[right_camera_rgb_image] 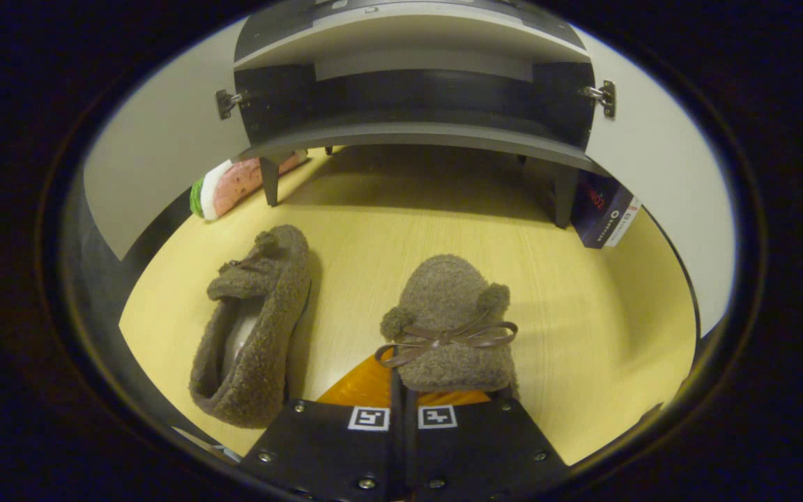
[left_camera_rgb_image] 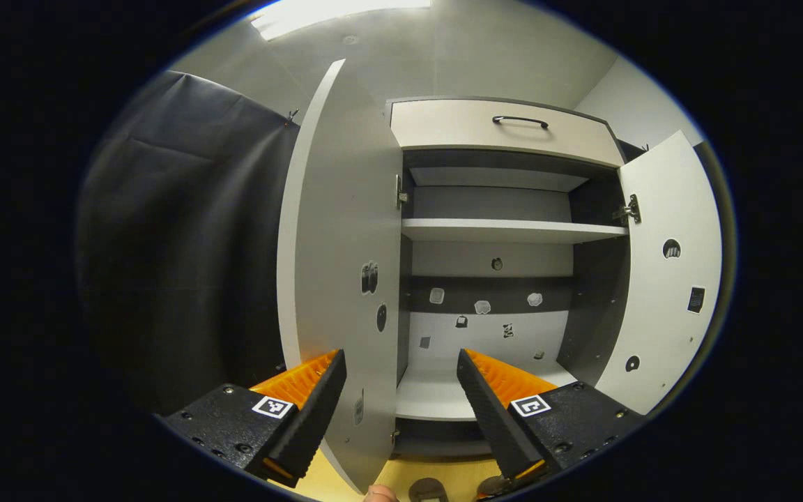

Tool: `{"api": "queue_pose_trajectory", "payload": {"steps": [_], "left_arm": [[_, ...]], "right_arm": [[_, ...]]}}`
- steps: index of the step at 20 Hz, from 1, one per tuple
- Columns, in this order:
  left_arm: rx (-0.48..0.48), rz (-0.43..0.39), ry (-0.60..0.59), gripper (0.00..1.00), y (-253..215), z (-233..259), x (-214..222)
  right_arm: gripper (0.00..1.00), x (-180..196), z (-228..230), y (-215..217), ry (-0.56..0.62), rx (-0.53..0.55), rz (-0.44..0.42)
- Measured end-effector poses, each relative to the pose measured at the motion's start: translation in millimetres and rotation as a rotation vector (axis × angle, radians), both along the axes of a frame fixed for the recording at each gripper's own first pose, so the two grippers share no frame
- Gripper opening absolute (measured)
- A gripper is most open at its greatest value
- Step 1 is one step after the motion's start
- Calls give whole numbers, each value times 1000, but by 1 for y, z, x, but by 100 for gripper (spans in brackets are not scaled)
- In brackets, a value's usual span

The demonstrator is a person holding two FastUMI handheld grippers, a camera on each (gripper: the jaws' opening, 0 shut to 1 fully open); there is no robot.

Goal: Grab one shoe with the right hand and put it into the shoe cabinet, grab the other shoe with the left hand and put it into the shoe cabinet; then close the right door with the right hand and the left door with the left hand.

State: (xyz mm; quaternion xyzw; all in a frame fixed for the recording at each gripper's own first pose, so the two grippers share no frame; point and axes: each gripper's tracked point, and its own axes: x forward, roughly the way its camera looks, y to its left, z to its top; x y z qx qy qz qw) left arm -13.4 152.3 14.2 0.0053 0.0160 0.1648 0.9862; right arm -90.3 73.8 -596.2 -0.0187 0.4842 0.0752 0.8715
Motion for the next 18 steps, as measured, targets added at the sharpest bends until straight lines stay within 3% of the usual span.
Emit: {"api": "queue_pose_trajectory", "payload": {"steps": [6,14,18], "left_arm": [[-10,-20,-6,98,1,-2,4],[-35,-37,-19,96,2,-1,5],[-35,-38,-18,96,2,-2,5]], "right_arm": [[1,49,95,-9,-171,45,-52],[1,171,266,-2,-435,66,-34],[1,236,317,5,-511,62,-15]]}}
